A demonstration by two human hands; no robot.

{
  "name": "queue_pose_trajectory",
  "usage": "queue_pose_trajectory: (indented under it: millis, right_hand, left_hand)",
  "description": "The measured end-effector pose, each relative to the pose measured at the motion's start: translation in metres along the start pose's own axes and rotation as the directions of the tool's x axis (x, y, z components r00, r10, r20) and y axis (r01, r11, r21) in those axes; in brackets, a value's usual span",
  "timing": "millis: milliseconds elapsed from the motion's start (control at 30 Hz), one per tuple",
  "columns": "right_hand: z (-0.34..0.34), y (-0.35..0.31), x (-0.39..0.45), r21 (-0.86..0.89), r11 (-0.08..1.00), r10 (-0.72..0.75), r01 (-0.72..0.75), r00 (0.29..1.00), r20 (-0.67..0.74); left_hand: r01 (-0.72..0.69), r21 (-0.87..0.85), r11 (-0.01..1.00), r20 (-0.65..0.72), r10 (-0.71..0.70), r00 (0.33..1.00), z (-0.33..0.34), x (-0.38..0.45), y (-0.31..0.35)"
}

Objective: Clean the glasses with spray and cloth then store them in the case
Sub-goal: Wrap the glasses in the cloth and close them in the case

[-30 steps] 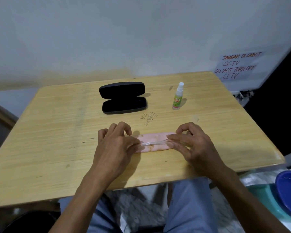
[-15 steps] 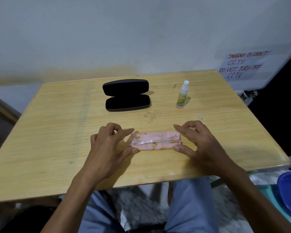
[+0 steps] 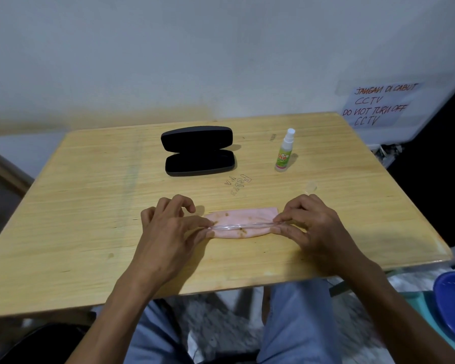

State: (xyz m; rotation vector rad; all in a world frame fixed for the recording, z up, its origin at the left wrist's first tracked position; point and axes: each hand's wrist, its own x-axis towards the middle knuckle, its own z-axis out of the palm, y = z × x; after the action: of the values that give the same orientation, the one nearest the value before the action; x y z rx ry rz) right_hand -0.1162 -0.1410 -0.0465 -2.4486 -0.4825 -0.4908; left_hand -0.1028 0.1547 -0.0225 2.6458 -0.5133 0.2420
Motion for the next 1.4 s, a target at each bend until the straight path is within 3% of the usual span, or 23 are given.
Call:
queue_pose_trajectory:
  millis: [300,700,1400]
  right_hand:
    - [0.002,-0.005,0.014,0.041,0.999,-0.034,0.032,0.999,0.040]
    - [0.029,-0.020,0.128,0.090,0.995,-0.043,0.046,0.998,-0.035]
    - [0.061,0.002,0.162,0.084,0.995,0.044,-0.054,0.992,0.121]
  left_hand:
    - [-0.035,0.072,0.997,-0.048,0.039,0.998,-0.011,0.004,-0.008]
    - [0.017,0.113,0.993,-0.227,0.009,0.974,-0.047,0.075,-0.068]
    - [-0.012,0.056,0.998,-0.148,0.020,0.989,-0.021,0.117,-0.107]
